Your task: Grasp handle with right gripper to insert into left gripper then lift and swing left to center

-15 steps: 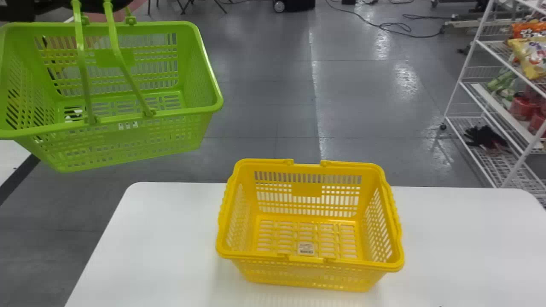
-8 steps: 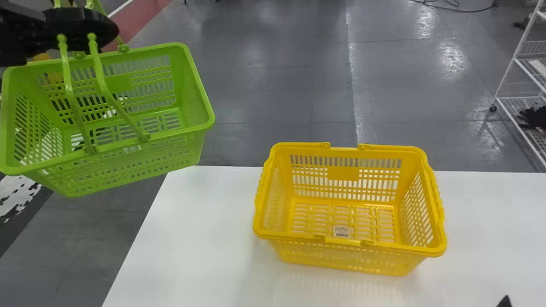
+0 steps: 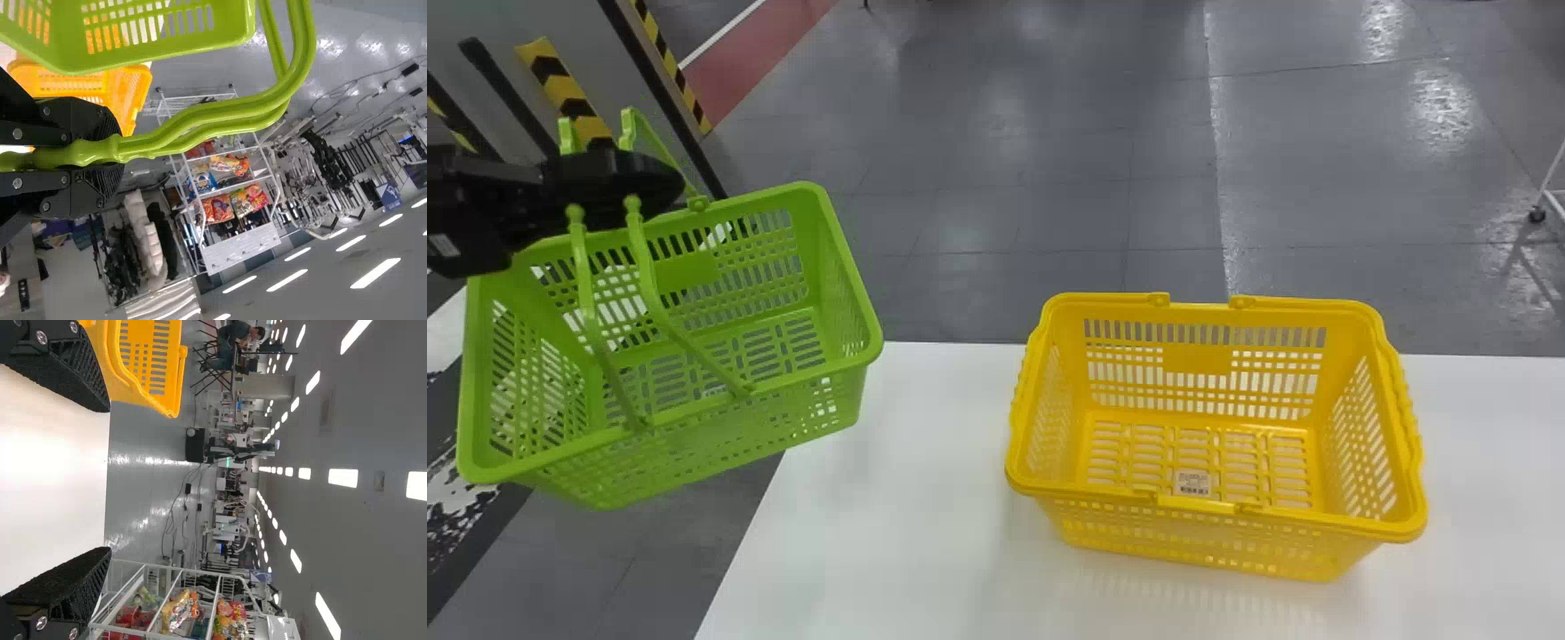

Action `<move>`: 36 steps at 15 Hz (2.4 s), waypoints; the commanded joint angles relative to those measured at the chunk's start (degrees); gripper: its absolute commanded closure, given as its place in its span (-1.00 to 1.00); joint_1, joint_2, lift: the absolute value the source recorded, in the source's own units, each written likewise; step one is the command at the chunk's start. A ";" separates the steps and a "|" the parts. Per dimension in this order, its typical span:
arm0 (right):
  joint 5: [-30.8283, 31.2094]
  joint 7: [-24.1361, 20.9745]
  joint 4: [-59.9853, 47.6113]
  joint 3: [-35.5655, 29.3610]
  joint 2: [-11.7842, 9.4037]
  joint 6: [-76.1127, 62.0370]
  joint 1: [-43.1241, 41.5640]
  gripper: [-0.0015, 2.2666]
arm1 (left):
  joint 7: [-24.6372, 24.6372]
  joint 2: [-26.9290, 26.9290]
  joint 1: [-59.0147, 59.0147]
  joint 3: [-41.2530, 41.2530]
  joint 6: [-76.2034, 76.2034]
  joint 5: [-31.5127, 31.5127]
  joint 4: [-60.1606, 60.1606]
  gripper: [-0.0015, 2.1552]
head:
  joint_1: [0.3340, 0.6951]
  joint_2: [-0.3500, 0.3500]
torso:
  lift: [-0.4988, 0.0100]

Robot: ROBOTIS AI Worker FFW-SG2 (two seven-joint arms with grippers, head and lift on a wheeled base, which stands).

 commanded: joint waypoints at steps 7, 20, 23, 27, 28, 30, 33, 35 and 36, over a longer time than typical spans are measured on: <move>-0.26 0.70 -0.58 -1.64 0.00 -0.23 0.37 -0.96 | 2.62 -8.32 46.36 37.80 0.07 10.26 -20.71 0.82 | 1.00 0.92 | 0.60; 0.00 2.99 -3.22 -3.40 -0.18 1.88 0.37 -0.96 | 9.65 -28.27 69.65 42.64 0.07 21.87 -54.55 0.82 | 1.00 0.34 | 0.60; 0.70 2.99 -4.62 -2.25 -0.18 3.29 0.37 -0.96 | 11.32 -29.59 70.44 39.91 0.07 22.83 -59.03 0.82 | 1.00 0.08 | 0.60; 1.67 2.99 -6.29 -1.02 -0.18 5.04 0.98 -0.96 | 14.75 -29.41 69.47 34.73 0.07 24.77 -62.98 0.82 | 1.00 -0.11 | 0.60; 2.02 2.90 -6.73 -0.67 -0.18 5.22 1.16 -0.96 | 15.54 -29.32 68.77 33.23 0.07 25.12 -64.21 0.82 | 1.00 -0.15 | 0.60; 2.29 2.90 -7.08 -0.32 -0.09 5.40 1.60 -0.96 | 16.68 -28.36 66.22 29.37 0.07 25.21 -64.74 0.82 | 1.00 -0.23 | 0.60; 2.37 2.90 -7.61 -0.32 0.00 5.22 2.39 -0.96 | 20.20 -24.58 62.53 22.95 0.07 30.04 -64.21 0.82 | 1.00 -0.38 | 0.60; 2.46 2.81 -7.79 -0.23 0.00 5.22 2.83 -0.96 | 21.08 -24.14 59.63 20.23 0.07 31.80 -62.81 0.82 | 1.00 -0.48 | 0.60; 2.46 2.90 -7.88 -0.32 0.00 5.22 3.00 -0.96 | 21.60 -23.96 57.61 17.76 0.07 33.03 -61.49 0.82 | 1.00 -0.52 | 0.60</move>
